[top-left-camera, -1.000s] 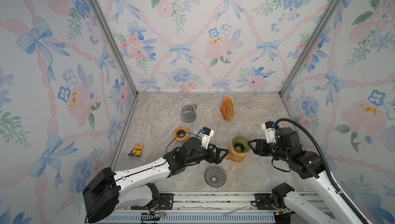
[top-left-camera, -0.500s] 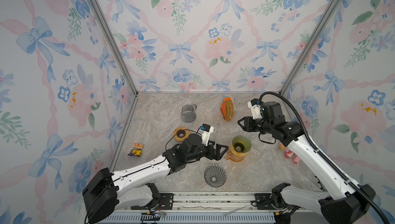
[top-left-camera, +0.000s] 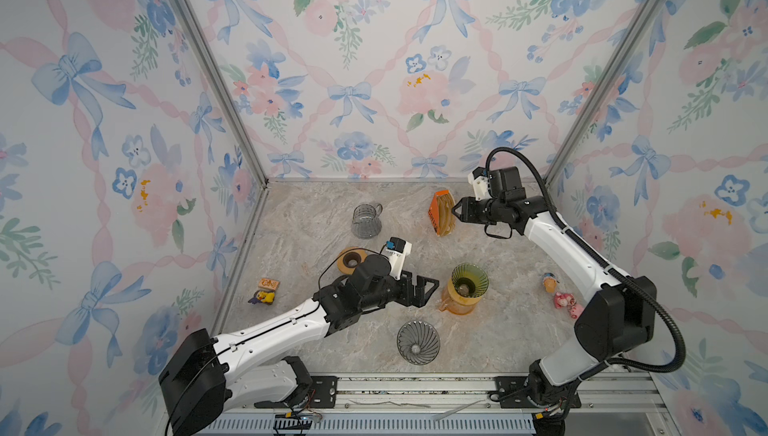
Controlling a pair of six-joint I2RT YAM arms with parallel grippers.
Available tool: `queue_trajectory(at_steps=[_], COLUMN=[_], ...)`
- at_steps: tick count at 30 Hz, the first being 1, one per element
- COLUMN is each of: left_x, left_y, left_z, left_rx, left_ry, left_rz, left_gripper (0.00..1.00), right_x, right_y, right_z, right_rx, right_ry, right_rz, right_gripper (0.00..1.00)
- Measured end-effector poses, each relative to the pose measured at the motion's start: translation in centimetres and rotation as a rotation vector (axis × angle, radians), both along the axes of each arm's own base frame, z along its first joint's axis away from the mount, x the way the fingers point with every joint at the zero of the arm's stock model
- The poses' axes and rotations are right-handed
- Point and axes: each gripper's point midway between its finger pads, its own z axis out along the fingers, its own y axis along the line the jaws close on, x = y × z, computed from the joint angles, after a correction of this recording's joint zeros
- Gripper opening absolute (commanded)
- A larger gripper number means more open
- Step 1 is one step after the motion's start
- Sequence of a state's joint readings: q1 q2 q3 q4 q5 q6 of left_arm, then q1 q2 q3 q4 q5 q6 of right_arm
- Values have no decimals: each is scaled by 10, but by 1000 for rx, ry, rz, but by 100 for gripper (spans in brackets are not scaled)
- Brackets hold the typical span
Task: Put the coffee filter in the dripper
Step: 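Move the right gripper away over the orange COFFEE filter box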
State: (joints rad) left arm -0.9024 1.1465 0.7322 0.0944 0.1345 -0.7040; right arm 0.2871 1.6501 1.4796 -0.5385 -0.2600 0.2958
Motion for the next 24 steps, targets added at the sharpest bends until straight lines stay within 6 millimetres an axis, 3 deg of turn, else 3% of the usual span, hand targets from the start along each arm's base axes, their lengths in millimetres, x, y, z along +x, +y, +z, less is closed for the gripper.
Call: queue_trajectory(at_steps=[5,14,24], left_x=[8,11,11], left_y=[-5,-11,-12], left_z=[16,7,8], left_rx=[-22,2,1], left_ry=[-24,-8,-11], left_rz=[6,-7,-11], left_gripper=[98,98,98], right_x=[29,60,82], right_y=[-9,-7,-8], right_z=[-23,-67,-70], right_rx=[-19,-37,-40], right_ry=[21,61,39], right_rz=[0,5,-8], right_gripper=[42,39,37])
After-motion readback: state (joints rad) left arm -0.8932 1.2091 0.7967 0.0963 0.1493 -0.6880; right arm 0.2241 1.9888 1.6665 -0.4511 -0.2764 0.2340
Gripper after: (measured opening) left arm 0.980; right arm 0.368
